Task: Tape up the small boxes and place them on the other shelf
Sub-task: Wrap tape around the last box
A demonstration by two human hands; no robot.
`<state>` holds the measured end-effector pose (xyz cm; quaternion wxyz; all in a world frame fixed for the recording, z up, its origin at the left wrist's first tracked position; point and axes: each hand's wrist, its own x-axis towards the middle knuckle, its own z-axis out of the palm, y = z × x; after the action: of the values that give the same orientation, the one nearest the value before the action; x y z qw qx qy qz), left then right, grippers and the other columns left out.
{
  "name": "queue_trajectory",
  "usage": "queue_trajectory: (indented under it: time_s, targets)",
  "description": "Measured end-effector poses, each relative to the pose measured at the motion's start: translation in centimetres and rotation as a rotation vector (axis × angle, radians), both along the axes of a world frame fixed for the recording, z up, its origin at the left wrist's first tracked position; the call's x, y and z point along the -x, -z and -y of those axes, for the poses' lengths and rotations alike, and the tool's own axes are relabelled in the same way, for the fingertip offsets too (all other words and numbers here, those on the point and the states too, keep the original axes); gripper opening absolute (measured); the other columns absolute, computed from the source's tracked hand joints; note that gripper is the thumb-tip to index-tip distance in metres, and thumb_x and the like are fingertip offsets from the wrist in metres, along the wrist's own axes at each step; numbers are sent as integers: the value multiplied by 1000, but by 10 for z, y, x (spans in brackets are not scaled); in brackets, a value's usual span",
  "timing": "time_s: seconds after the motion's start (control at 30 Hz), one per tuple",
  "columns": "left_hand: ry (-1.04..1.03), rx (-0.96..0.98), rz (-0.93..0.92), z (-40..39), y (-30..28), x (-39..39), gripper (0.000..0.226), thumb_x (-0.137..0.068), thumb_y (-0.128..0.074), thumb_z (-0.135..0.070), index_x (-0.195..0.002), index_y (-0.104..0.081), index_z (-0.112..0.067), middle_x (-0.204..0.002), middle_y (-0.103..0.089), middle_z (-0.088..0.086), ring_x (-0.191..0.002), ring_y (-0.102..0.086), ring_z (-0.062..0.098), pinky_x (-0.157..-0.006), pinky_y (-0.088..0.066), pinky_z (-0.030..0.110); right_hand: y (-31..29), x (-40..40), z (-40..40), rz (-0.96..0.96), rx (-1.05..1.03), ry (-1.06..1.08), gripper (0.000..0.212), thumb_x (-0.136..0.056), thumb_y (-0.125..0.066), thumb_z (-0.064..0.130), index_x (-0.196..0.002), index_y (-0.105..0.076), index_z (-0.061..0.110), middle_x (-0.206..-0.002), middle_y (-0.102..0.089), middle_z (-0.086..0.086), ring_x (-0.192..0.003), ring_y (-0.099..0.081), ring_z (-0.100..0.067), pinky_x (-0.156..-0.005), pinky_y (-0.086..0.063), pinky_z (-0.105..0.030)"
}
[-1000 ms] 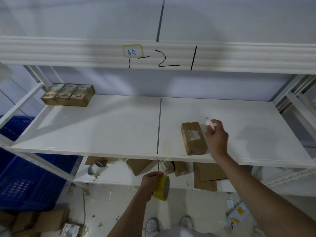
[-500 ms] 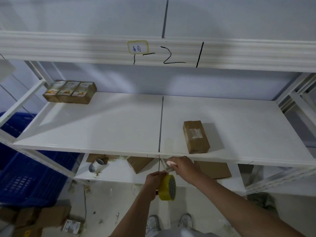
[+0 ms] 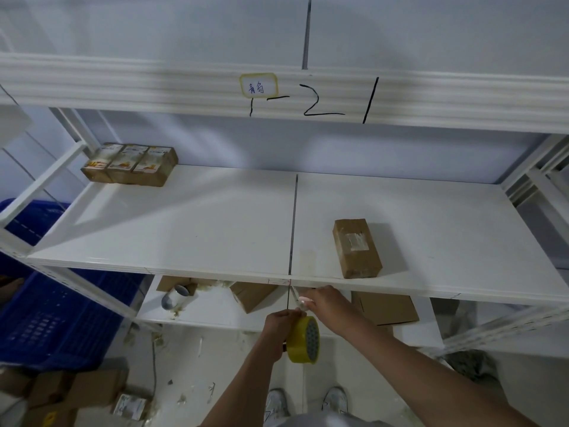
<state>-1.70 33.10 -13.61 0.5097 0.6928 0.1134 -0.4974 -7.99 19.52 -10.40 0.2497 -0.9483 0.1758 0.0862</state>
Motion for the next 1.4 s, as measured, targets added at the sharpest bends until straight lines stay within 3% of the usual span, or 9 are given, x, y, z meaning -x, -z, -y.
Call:
queue_trajectory:
  time_s: [0.3, 0.53, 0.77, 0.83, 0.93, 1.03, 1.17, 1.27, 1.4]
  targets:
    - [-5, -3, 2, -1, -1, 0, 11, -95, -67, -30, -91, -73, -20, -96, -66, 8, -87, -63, 25, -72, -56, 36, -1, -6, -1, -60, 130, -111, 16, -102, -53, 26, -101, -68, 19, -95, -69, -7, -85, -66, -23, -66, -43, -27]
    - [-3, 9, -32, 0, -2, -1, 19, -91, -71, -30, -101, -75, -14, -100, -68, 12, -88, -65, 28, -69, -57, 34, 5, 0, 8, -49, 157, -130, 21, -103, -50, 26, -107, -67, 15, -96, -68, -9, -84, -63, -24, -68, -46, -32]
    - [0, 11, -37, -1, -1, -2, 17, -89, -74, -28, -98, -73, -13, -98, -67, 13, -88, -65, 30, -73, -58, 37, -5, 16, 17, -3, 117, -161, 15, -100, -53, 10, -98, -67, 7, -86, -60, -8, -81, -53, -12, -57, -29, -15]
    - [39, -23, 4, -6, 2, -3, 13, -88, -76, -27, -86, -72, -15, -95, -68, 12, -86, -64, 28, -73, -57, 35, -3, 23, 23, -43, 96, -117, 19, -101, -50, 11, -83, -55, 12, -78, -52, -6, -78, -57, -20, -59, -31, -28]
    - [83, -58, 27, -17, 14, 1, 13, -89, -75, -24, -84, -71, -12, -94, -68, 11, -81, -64, 24, -68, -55, 32, -4, 38, 34, -53, 58, -34, 23, -103, -49, 18, -83, -57, 11, -75, -50, -2, -76, -54, -17, -56, -27, -26]
    - [74, -70, 14, -23, 21, 5, 20, -87, -77, -27, -94, -72, -9, -98, -67, 14, -86, -65, 28, -75, -58, 38, -7, 51, 46, 160, 74, 78, 21, -102, -55, 23, -114, -71, 19, -102, -70, 1, -93, -65, -15, -73, -41, -20]
    - [47, -21, 39, -11, 15, 3, 15, -89, -75, -26, -84, -78, -12, -95, -69, 12, -86, -66, 28, -74, -58, 37, -30, 53, 60, 555, 73, 238, 24, -98, -61, 16, -120, -71, 14, -121, -68, -1, -108, -65, -13, -92, -49, -21]
    - [39, 21, 39, 0, 9, 1, 13, -91, -72, -23, -91, -78, -11, -99, -69, 12, -87, -65, 29, -69, -57, 34, -49, 50, 84, 695, 97, 378, 24, -96, -63, 10, -118, -71, 12, -119, -63, -5, -100, -64, -14, -90, -52, -22]
    - [31, 58, 31, 12, 0, 1, 16, -91, -71, -23, -99, -78, -10, -105, -69, 15, -92, -67, 32, -75, -60, 39, -44, 53, 123, 584, 117, 662, 24, -97, -61, 7, -120, -68, 2, -111, -66, -18, -96, -66, -31, -80, -46, -25]
